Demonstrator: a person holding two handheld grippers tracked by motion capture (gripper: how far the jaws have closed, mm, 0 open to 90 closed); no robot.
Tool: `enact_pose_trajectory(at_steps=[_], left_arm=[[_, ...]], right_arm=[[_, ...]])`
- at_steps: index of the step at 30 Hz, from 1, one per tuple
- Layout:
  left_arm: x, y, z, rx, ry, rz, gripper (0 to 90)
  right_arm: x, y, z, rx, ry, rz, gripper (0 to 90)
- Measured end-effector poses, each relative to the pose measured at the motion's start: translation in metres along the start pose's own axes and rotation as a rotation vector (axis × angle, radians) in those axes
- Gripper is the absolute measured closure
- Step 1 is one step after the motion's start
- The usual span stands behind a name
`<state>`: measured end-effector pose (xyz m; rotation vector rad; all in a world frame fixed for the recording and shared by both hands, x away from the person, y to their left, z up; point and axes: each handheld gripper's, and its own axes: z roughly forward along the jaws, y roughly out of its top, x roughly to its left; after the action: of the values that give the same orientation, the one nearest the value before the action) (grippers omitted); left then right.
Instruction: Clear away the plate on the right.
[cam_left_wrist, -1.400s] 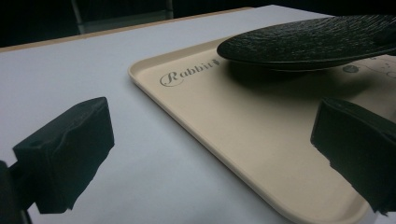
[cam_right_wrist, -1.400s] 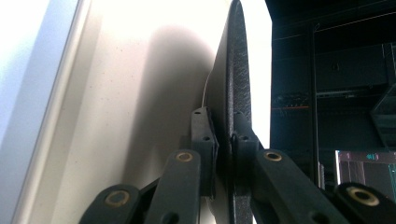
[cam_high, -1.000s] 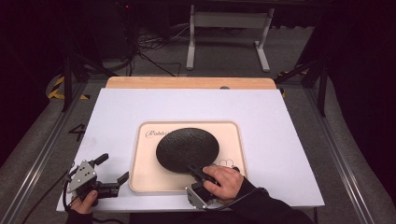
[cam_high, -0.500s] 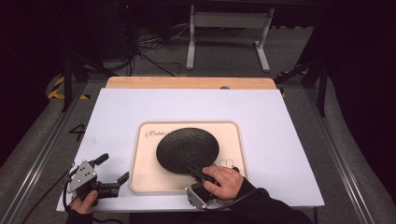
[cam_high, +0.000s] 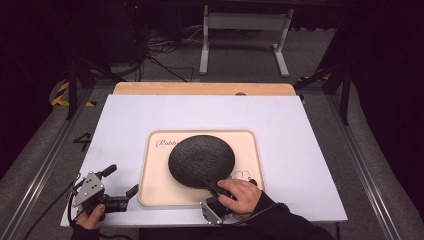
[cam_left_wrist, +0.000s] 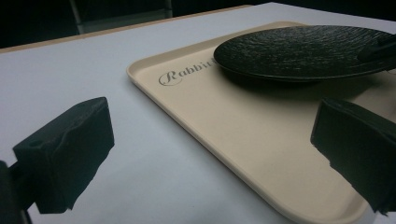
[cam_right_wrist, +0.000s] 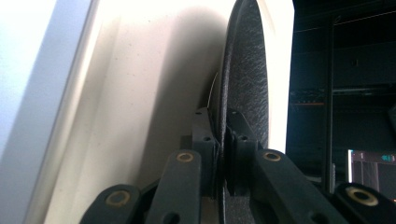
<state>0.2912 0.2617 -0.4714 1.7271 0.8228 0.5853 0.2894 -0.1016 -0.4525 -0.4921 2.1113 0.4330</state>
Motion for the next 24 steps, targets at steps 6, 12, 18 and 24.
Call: enact_pose_trajectory(at_steps=[6, 12, 18, 24], left_arm=[[0.0002, 0.0, 0.0001, 0.0, -0.002, 0.0, 0.2], [0.0, -0.0001, -0.0002, -0.001, 0.0, 0.0, 0.2], [-0.0009, -0.0005, -0.0006, -0.009, 0.004, 0.003, 0.2], [-0.0011, -0.0006, -0.0006, -0.012, 0.005, 0.003, 0.2]], right_arm=[[0.003, -0.0008, 0.003, 0.001, 0.046, 0.019, 79.6], [0.0061, -0.0024, 0.0053, 0.01, 0.077, 0.027, 74.6], [0.0072, -0.0028, 0.0055, 0.017, 0.092, 0.039, 69.4], [0.0054, -0.0033, 0.0032, 0.009, 0.087, 0.042, 60.8]])
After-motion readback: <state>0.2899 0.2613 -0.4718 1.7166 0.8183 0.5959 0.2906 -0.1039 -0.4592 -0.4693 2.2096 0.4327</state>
